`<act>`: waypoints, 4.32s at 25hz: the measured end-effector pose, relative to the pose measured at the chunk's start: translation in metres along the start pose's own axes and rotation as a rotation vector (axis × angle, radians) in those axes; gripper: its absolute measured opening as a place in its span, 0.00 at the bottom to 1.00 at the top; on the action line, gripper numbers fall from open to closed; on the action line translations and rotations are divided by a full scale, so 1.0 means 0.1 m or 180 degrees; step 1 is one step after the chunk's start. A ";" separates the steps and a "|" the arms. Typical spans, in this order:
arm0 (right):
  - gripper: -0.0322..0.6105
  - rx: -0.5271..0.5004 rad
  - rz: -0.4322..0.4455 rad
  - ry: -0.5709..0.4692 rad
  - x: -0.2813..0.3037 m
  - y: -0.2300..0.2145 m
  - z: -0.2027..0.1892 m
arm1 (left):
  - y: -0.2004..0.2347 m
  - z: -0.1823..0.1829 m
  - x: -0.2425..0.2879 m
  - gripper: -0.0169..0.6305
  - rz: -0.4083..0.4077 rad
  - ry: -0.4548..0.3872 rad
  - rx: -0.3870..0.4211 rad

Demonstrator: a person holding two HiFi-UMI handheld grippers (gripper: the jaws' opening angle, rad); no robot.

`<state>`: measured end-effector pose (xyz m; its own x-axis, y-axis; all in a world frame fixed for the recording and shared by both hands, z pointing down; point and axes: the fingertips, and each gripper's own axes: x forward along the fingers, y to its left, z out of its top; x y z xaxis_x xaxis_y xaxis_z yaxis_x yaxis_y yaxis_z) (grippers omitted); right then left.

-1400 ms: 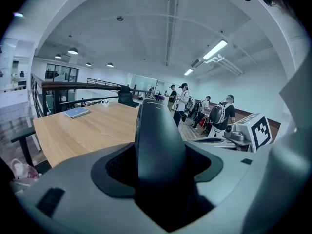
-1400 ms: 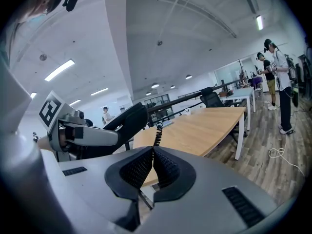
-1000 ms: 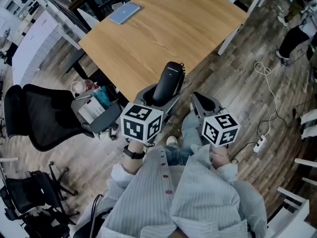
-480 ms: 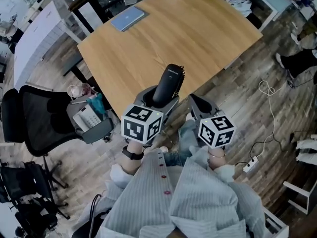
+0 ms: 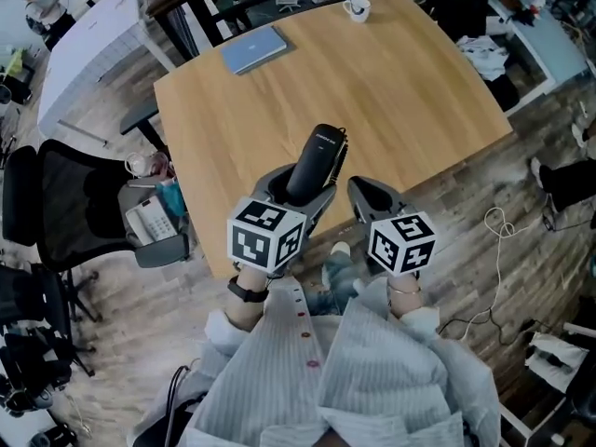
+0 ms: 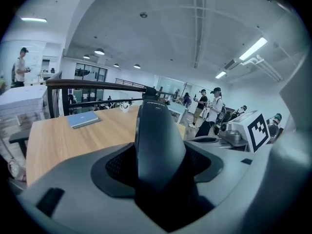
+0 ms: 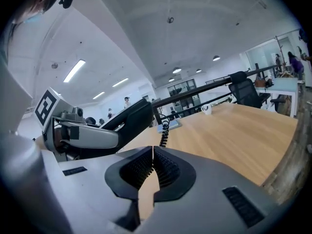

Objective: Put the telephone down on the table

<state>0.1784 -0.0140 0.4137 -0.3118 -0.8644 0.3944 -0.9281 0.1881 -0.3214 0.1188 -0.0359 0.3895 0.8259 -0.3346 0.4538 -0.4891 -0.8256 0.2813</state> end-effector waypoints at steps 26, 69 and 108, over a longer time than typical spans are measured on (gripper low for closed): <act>0.11 -0.0255 0.0620 0.0277 0.82 -0.22 0.42 | 0.74 0.35 0.36 0.50 0.0607 -0.0141 -0.0391; 0.11 -0.0114 0.0570 0.0833 2.01 -0.32 -0.07 | 2.05 -0.47 0.94 0.50 0.0650 0.0319 -0.0750; 0.11 -0.0047 0.0642 0.1192 2.55 -0.24 -0.45 | 2.71 -1.37 1.05 0.50 0.0918 0.0815 -0.1038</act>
<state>0.1125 -0.2180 0.5606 -0.5373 -0.5811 0.6112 -0.8429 0.3451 -0.4128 0.0342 -0.2324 0.6290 0.5689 -0.3723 0.7333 -0.7832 -0.5173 0.3449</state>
